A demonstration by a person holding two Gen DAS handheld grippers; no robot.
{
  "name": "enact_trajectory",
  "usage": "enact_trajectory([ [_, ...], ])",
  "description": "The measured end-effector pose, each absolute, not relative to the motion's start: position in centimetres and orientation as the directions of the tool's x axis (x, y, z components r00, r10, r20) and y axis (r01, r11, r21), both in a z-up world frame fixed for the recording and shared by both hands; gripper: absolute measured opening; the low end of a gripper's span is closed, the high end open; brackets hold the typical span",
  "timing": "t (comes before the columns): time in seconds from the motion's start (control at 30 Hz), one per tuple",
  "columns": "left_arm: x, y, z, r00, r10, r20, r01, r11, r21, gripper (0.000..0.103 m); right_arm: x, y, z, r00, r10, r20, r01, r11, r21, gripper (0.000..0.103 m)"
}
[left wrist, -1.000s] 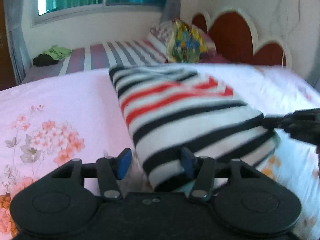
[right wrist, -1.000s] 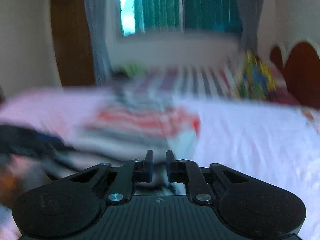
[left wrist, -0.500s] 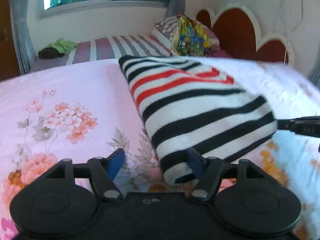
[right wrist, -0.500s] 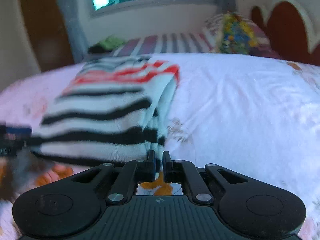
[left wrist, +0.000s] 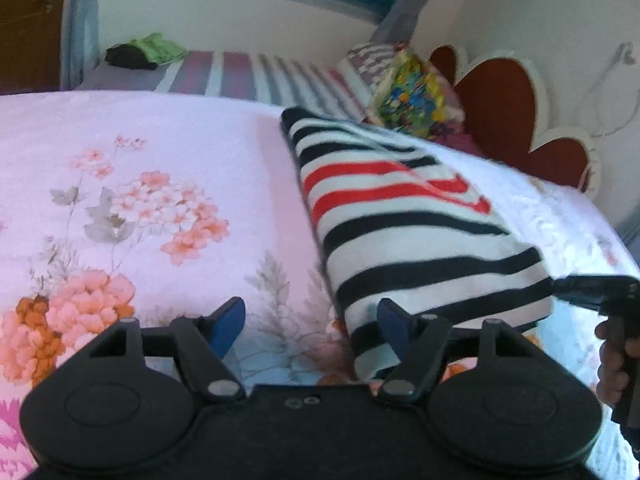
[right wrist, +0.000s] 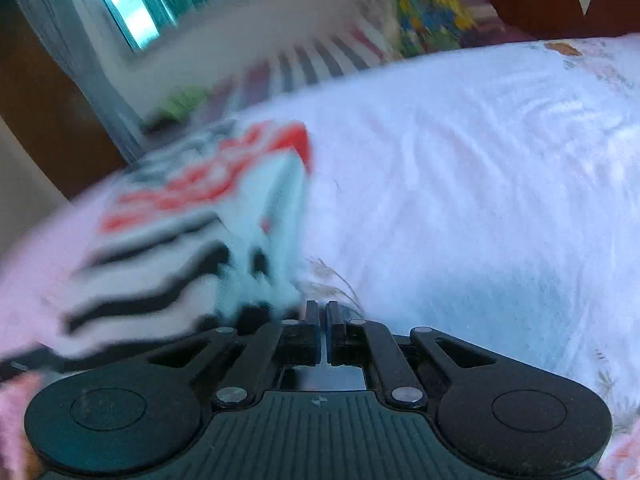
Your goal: Fold small clothes
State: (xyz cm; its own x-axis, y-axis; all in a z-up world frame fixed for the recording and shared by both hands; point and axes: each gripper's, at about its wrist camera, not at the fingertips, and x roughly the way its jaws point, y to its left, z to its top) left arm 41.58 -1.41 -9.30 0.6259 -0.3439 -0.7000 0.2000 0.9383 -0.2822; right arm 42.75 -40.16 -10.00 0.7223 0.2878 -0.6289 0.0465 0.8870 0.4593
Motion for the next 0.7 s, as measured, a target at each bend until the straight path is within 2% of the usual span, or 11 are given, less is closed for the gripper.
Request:
enact_trajectory([
  [0.03, 41.7, -1.2, -9.2, 0.641, -0.345, -0.686, 0.188, 0.937, -0.296, 0.084, 42.4, -41.1, -9.4, 0.750, 0.287, -0.596, 0.058, 0.869, 0.491, 0.013],
  [0.07, 42.0, -1.0, -9.2, 0.656, -0.346, -0.671, 0.171, 0.934, -0.314, 0.088, 42.4, -41.8, -9.2, 0.762, 0.291, -0.579, 0.070, 0.850, 0.521, 0.060],
  [0.1, 42.6, -0.9, -9.1, 0.670, -0.356, -0.651, 0.161, 0.926, -0.341, 0.090, 42.7, -42.5, -9.1, 0.772, 0.306, -0.557, 0.078, 0.825, 0.560, 0.100],
  [0.2, 44.7, -0.8, -9.4, 0.666, -0.413, -0.621, 0.139, 0.886, -0.441, 0.090, 44.8, -43.6, -9.8, 0.743, 0.402, -0.535, 0.060, 0.756, 0.652, 0.100],
  [0.27, 46.4, -0.9, -10.2, 0.615, -0.503, -0.607, 0.162, 0.834, -0.527, 0.075, 45.7, -44.2, -10.5, 0.720, 0.453, -0.526, 0.057, 0.717, 0.695, 0.100],
  [0.3, 47.3, -0.9, -10.8, 0.580, -0.537, -0.613, 0.156, 0.811, -0.564, 0.054, 46.2, -44.6, -10.6, 0.706, 0.475, -0.526, 0.059, 0.701, 0.711, 0.100],
  [0.37, 48.4, -0.7, -11.8, 0.549, -0.556, -0.624, 0.113, 0.789, -0.604, 0.057, 46.7, -44.9, -10.4, 0.682, 0.512, -0.522, 0.034, 0.691, 0.722, 0.100],
  [0.47, 49.3, -0.4, -12.4, 0.547, -0.571, -0.613, 0.098, 0.771, -0.630, 0.069, 47.8, -44.6, -10.8, 0.621, 0.566, -0.543, 0.022, 0.680, 0.733, 0.100],
  [0.5, 49.8, -0.2, -12.9, 0.531, -0.594, -0.604, 0.096, 0.751, -0.654, 0.071, 47.4, -43.6, -11.4, 0.603, 0.559, -0.570, 0.036, 0.694, 0.719, 0.094],
  [0.63, 51.1, -0.7, -15.1, 0.455, -0.693, -0.559, 0.062, 0.652, -0.756, 0.071, 47.7, -42.7, -11.6, 0.587, 0.570, -0.575, 0.008, 0.706, 0.708, 0.094],
  [0.7, 50.9, -1.3, -15.3, 0.461, -0.693, -0.555, 0.072, 0.652, -0.755, 0.073, 48.0, -41.5, -11.4, 0.571, 0.572, -0.589, -0.045, 0.738, 0.673, 0.094],
])
